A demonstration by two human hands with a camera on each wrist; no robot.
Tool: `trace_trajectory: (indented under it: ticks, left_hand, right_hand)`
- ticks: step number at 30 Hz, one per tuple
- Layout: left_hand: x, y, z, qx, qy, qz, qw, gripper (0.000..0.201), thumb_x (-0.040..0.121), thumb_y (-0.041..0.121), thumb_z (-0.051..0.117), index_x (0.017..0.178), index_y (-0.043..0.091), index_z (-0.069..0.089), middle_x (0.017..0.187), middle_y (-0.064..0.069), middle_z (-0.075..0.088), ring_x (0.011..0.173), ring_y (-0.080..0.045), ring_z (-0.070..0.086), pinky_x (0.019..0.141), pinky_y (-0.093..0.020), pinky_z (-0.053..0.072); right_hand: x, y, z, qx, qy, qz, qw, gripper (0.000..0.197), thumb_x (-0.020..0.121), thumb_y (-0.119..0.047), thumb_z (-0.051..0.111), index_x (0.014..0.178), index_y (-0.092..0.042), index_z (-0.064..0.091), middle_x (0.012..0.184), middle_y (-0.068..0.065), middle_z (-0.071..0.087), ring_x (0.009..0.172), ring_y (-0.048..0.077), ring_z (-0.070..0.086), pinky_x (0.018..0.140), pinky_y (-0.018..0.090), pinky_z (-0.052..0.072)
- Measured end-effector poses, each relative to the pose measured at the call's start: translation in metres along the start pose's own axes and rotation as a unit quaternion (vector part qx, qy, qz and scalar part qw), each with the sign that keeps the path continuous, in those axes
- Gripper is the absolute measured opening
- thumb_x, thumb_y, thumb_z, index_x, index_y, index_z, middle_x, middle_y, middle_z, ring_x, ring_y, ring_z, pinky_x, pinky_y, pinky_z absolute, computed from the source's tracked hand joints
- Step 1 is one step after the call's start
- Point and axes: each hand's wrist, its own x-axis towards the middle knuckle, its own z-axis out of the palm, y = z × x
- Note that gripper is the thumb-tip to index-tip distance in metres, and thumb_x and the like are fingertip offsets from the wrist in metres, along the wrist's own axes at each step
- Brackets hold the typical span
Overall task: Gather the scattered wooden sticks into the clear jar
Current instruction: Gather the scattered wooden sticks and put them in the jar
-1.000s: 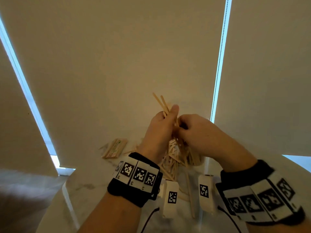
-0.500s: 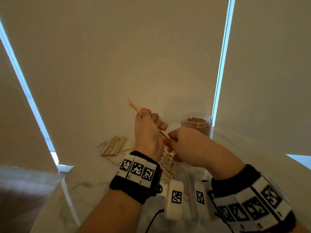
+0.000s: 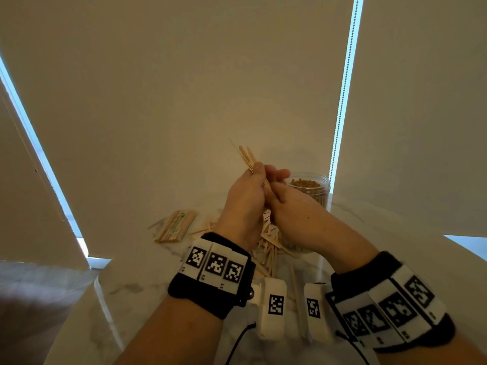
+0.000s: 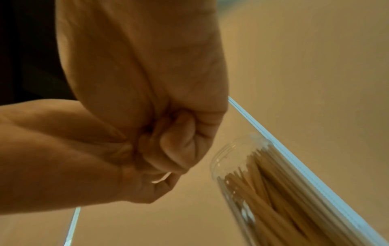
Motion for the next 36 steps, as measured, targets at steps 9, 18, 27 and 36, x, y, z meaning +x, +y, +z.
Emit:
trace_trajectory:
  ticks: [9, 18, 27, 36]
  left_hand:
    - [0.004, 0.027, -0.024, -0.088, 0.038, 0.0, 0.995, 0.044, 0.112, 0.035, 0.032, 0.11, 0.004, 0.064, 0.088, -0.01, 0.076, 0.074, -0.02, 0.073, 0.071, -0.035, 0.061]
    - [0.005, 0.002, 0.0, -0.072, 0.042, 0.049, 0.995, 0.026, 0.111, 0.03, 0.04, 0.096, 0.011, 0.05, 0.065, 0.001, 0.05, 0.052, -0.011, 0.051, 0.066, -0.033, 0.053]
    - [0.027, 0.044, -0.071, 0.014, 0.179, 0.066, 0.982, 0.024, 0.111, 0.031, 0.032, 0.11, 0.022, 0.054, 0.059, 0.006, 0.037, 0.042, -0.007, 0.027, 0.037, -0.021, 0.023]
    - [0.017, 0.049, -0.085, 0.041, 0.179, -0.007, 0.983, 0.017, 0.107, 0.022, 0.036, 0.096, 0.02, 0.049, 0.066, 0.002, 0.041, 0.04, -0.007, 0.024, 0.036, -0.02, 0.019]
  right_hand:
    - [-0.01, -0.006, -0.009, -0.038, -0.121, 0.012, 0.992, 0.031, 0.104, -0.044, 0.037, 0.087, -0.025, 0.054, 0.067, -0.006, 0.057, 0.059, 0.008, 0.054, 0.066, 0.032, 0.049]
    - [-0.007, -0.007, -0.009, -0.038, -0.096, -0.002, 0.995, 0.036, 0.107, -0.035, 0.035, 0.084, -0.017, 0.057, 0.07, 0.0, 0.055, 0.061, 0.013, 0.053, 0.066, 0.034, 0.049]
    - [-0.015, 0.02, -0.005, -0.195, -0.24, 0.142, 0.94, 0.079, 0.079, -0.079, 0.043, 0.084, -0.005, 0.07, 0.08, 0.008, 0.075, 0.073, 0.02, 0.074, 0.084, 0.037, 0.058]
    - [-0.02, -0.003, 0.024, -0.34, -0.364, 0.258, 0.828, 0.084, 0.078, -0.079, 0.053, 0.126, -0.011, 0.06, 0.093, 0.004, 0.062, 0.074, 0.017, 0.051, 0.093, 0.034, 0.045]
